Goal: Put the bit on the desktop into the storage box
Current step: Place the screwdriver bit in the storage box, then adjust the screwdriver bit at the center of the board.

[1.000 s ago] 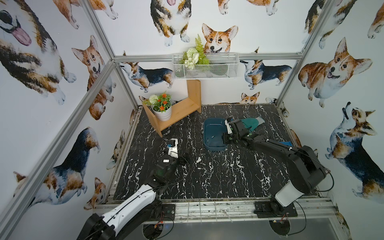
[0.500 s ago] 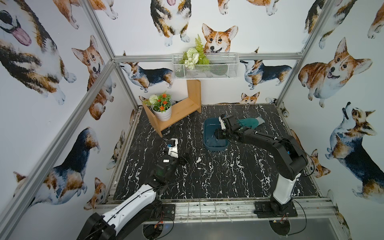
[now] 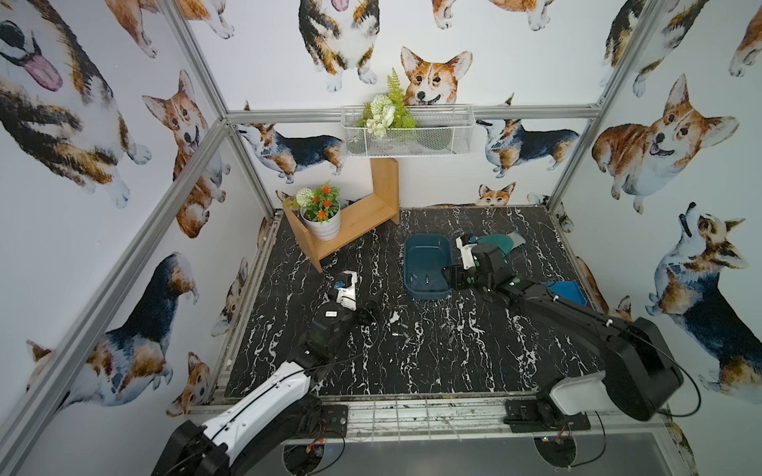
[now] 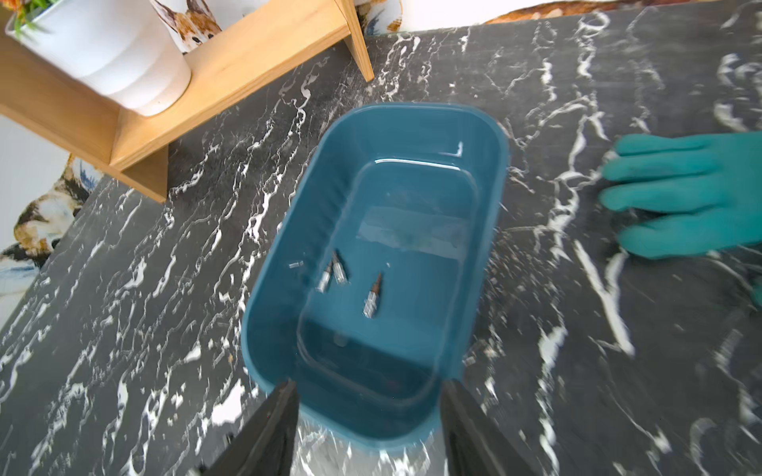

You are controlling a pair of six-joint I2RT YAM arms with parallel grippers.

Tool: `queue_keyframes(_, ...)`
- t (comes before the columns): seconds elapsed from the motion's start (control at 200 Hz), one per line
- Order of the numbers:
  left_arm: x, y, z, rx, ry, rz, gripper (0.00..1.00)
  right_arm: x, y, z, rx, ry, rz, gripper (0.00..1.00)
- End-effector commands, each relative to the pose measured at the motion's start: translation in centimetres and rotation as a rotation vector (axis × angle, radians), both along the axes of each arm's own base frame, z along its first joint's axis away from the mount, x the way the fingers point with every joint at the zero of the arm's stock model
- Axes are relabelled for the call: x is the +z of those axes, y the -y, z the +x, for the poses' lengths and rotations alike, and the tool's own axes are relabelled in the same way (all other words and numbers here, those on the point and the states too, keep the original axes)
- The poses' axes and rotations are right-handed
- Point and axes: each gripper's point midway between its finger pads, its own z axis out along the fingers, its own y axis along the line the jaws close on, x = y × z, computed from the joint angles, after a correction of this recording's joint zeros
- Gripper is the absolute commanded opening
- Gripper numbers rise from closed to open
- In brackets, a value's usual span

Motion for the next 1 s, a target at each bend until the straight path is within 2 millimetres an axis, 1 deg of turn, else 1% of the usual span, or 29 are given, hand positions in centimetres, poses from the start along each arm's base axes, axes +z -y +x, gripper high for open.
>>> queue_keyframes(0.0,-1.6,1.2,-0.8,-0.078,-0.097,0.037,1.0,1.2,1.4,-0.9,-0.012,0.135,-0.012,0.62)
queue_keyframes(0.06,-2.2,1.7,-1.3,-0.104,-0.137,0.043,1.0,0.9,2.5,-1.9,-0.03,0.179,-0.011,0.62)
queue_keyframes(0.075,-2.3,1.8,-1.4,-0.108,-0.148,0.047,1.0,1.1,2.6,-2.1,-0.031,0.195,-0.009,0.66)
queue_keyframes(0.09,-2.4,1.9,-1.5,-0.109,-0.157,0.048,1.0,0.6,2.8,-2.3,-0.032,0.195,-0.014,0.66)
queue_keyframes(0.11,-2.6,2.0,-1.7,-0.115,-0.172,0.051,1.0,1.3,3.1,-2.8,-0.034,0.231,-0.001,0.67)
queue_keyframes(0.18,-3.1,2.5,-2.2,-0.13,-0.219,0.058,1.0,1.1,3.9,-3.7,-0.046,0.279,0.01,0.7)
queue_keyframes(0.365,-4.4,3.8,-4.0,-0.183,-0.338,0.086,1.0,1.2,4.7,-5.5,-0.036,0.392,0.052,0.75)
queue_keyframes(0.47,-5.3,4.8,-4.9,-0.222,-0.397,0.111,1.0,1.1,5.0,-6.2,-0.034,0.431,0.076,0.76)
queue_keyframes(0.581,-6.1,6.0,-5.5,-0.27,-0.458,0.137,1.0,0.7,5.4,-6.6,-0.043,0.451,0.08,0.78)
queue_keyframes(0.811,-7.8,7.2,-5.9,-0.324,-0.542,0.179,0.98,0.9,5.8,-6.8,-0.06,0.457,0.085,0.78)
queue_keyframes(0.996,-9.1,8.0,-5.8,-0.361,-0.594,0.212,0.92,1.0,6.0,-6.8,-0.069,0.459,0.087,0.78)
